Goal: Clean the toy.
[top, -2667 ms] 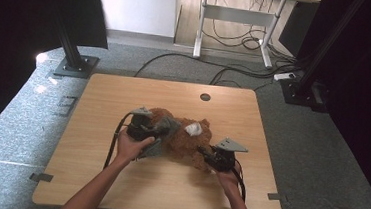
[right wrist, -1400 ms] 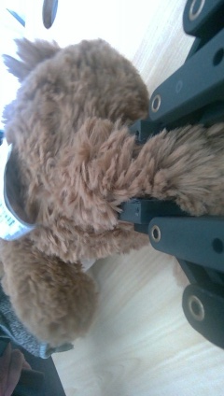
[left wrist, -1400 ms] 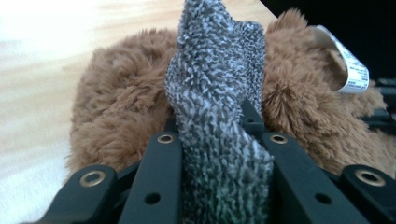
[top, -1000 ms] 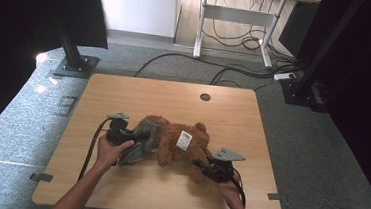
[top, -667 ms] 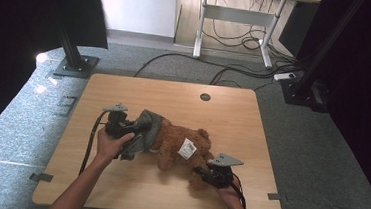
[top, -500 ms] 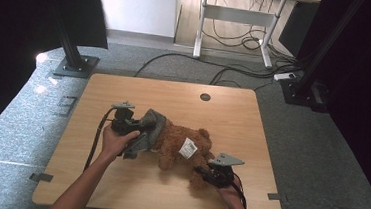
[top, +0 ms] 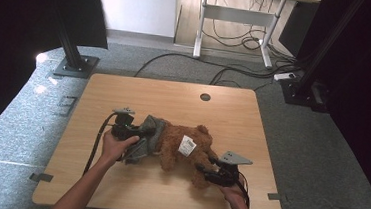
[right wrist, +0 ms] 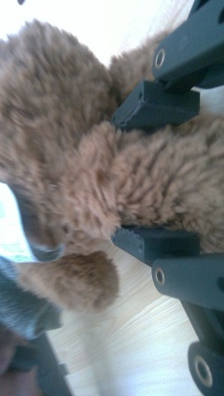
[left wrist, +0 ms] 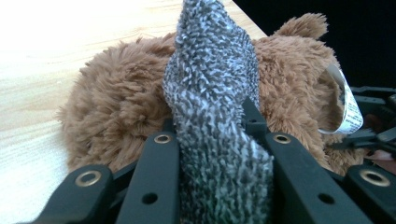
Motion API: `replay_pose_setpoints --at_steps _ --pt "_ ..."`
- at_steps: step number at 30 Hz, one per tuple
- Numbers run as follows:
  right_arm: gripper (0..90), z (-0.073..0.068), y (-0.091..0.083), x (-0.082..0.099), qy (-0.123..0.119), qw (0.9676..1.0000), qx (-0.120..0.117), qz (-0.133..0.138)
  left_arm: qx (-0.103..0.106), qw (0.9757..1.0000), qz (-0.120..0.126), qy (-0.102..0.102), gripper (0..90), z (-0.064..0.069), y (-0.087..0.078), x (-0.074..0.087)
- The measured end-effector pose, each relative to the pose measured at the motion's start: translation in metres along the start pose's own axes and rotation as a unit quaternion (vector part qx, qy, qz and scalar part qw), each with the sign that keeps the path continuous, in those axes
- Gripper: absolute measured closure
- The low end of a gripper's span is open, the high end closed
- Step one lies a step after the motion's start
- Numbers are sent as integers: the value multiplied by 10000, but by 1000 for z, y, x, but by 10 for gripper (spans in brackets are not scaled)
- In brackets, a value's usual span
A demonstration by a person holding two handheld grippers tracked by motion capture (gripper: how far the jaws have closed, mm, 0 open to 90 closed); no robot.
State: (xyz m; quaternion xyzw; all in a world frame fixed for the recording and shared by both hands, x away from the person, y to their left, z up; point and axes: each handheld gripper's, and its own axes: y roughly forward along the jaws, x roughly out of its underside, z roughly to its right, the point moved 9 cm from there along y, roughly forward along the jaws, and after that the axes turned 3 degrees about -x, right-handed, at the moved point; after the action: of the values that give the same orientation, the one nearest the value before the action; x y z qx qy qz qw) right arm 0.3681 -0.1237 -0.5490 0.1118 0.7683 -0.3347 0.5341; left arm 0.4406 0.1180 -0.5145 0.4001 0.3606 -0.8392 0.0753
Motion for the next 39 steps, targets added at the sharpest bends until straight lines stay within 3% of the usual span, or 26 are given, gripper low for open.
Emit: replay_pose_setpoints --at_steps 7,14,21,28,35,39 --pt "364 8 -3 -22 235 9991 162 313 20 10000 -53 44 746 2 -4 7" --pt "320 5 18 -18 261 9996 59 -37 70 9999 -100 48 746 4 -7 15" --pt "447 0 22 -12 -4 9997 42 -225 204 9997 -133 -50 746 4 -13 27" --pt "575 -5 23 -3 -69 9994 -52 -339 302 9995 -95 -46 743 10 -23 37" --pt "649 -9 24 6 -152 9986 -161 -471 378 9989 247 94 738 23 -39 20" --pt "660 -9 25 9 -183 9983 -151 -535 193 9991 313 204 732 22 -41 4"
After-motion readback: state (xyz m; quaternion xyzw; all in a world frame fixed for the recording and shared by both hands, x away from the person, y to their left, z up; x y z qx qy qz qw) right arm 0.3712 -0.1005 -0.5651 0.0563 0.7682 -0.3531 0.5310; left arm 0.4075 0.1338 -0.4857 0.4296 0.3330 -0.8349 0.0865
